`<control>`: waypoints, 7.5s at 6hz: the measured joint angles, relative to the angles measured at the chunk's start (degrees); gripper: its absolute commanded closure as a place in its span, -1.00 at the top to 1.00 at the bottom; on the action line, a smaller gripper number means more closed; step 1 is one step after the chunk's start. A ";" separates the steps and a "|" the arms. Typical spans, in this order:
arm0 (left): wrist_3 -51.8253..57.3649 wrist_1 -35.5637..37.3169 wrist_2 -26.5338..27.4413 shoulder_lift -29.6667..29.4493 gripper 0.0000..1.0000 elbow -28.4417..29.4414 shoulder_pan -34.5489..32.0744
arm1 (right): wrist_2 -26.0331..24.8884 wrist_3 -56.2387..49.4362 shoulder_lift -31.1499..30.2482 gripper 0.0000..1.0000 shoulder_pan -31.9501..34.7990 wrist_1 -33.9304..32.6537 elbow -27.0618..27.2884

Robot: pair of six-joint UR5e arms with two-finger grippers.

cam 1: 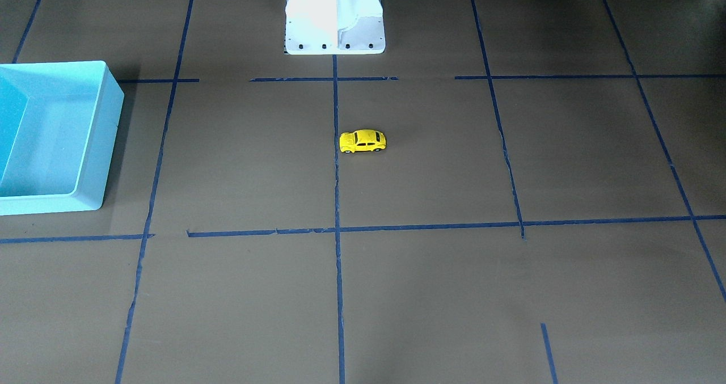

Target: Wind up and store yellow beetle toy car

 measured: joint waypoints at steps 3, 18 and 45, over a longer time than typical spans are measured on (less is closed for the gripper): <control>-0.05 0.00 -0.19 -0.05 1.00 -0.13 0.02 | 0.00 -0.01 0.00 1.00 0.00 0.00 -0.10; 0.43 3.20 0.38 -1.72 1.00 -6.76 3.12 | 0.00 -0.01 0.00 1.00 -0.02 0.00 -0.64; 5.99 -0.92 32.05 -54.97 1.00 16.06 65.65 | 1.83 0.09 0.16 1.00 0.00 0.02 0.76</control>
